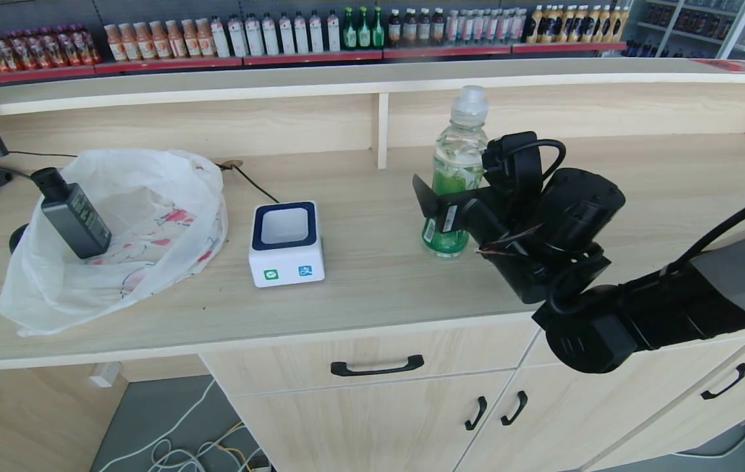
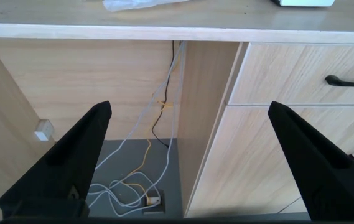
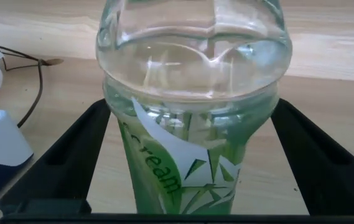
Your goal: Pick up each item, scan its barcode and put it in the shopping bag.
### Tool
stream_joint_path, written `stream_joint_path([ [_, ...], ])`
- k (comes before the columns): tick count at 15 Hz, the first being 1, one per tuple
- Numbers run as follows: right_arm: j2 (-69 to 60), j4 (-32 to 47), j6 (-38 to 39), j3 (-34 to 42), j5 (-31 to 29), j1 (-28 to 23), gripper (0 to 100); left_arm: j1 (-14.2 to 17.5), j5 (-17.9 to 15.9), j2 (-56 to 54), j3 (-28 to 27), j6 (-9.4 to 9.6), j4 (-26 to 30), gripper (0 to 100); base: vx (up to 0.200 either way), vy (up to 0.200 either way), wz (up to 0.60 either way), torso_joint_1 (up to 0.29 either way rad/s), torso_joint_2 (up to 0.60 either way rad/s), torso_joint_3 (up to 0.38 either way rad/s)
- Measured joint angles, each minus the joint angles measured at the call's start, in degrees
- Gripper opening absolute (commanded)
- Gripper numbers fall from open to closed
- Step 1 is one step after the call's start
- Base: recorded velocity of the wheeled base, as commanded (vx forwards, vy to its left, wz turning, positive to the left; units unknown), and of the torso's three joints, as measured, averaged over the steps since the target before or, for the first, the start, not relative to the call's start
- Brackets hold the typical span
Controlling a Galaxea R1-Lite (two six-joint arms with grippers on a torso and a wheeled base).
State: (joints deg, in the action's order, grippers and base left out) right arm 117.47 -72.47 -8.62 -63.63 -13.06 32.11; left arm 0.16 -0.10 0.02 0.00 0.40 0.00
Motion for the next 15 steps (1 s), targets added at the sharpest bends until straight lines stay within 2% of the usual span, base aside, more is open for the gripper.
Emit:
stream_joint_path([
  [15,2.6,0.4,0.0,-3.6,0.1,-0.9,100,0.0,0.0,0.0,0.0,-0.02,0.0,100,0.0,0.0,0.0,0.0,0.0,0.0],
])
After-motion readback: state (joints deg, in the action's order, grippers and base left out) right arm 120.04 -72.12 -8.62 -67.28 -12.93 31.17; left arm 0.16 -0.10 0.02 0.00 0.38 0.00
